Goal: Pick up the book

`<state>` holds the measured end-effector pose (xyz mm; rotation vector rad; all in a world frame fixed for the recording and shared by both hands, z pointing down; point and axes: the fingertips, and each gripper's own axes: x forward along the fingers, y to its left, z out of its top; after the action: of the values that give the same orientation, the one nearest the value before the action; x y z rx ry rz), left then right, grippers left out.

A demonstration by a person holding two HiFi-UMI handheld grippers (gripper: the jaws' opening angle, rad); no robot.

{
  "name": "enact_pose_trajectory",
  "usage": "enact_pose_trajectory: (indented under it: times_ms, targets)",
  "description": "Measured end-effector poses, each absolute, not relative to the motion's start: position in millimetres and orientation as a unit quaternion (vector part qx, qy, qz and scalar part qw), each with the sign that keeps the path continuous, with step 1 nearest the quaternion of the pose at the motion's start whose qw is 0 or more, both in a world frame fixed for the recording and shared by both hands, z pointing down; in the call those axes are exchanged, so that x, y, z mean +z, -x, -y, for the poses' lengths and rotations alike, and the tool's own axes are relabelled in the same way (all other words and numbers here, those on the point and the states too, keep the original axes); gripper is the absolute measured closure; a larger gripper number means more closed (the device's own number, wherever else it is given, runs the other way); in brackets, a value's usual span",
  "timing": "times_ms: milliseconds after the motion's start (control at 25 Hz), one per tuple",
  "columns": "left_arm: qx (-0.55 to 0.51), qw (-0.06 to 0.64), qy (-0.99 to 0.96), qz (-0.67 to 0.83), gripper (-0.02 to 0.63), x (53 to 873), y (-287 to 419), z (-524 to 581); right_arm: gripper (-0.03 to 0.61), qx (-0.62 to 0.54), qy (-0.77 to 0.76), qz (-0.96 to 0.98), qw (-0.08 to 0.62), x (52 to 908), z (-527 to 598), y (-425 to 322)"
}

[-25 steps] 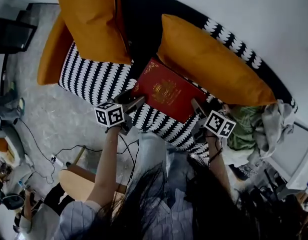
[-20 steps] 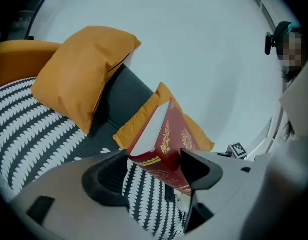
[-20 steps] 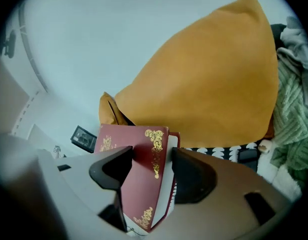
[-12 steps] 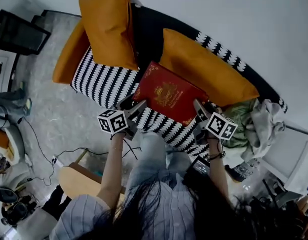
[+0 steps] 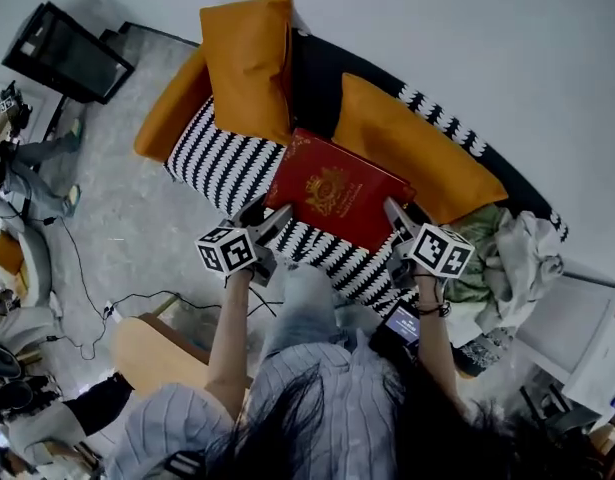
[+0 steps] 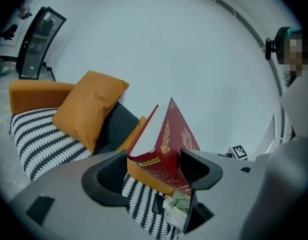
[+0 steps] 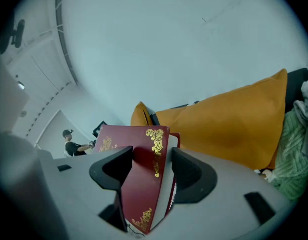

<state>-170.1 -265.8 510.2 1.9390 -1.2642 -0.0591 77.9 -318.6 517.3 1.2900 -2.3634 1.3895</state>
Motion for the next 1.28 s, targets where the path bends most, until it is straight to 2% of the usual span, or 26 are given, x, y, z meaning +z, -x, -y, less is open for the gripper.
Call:
enact_pose_trajectory:
  times_ms: [760, 1280]
  targets:
    - [-0.055, 0.391, -0.730, 0.557, 0.273, 466.2, 144.7, 157.5, 0.318, 0.427, -0.368, 0.823, 0.071, 473.3, 246.8, -91.6]
    - [-0.063, 0.384, -0.724, 0.569, 0.273, 456.2, 168.7, 114.5, 0.318, 0.424, -0.350, 0.831, 0.081, 464.9, 210.4, -64.9]
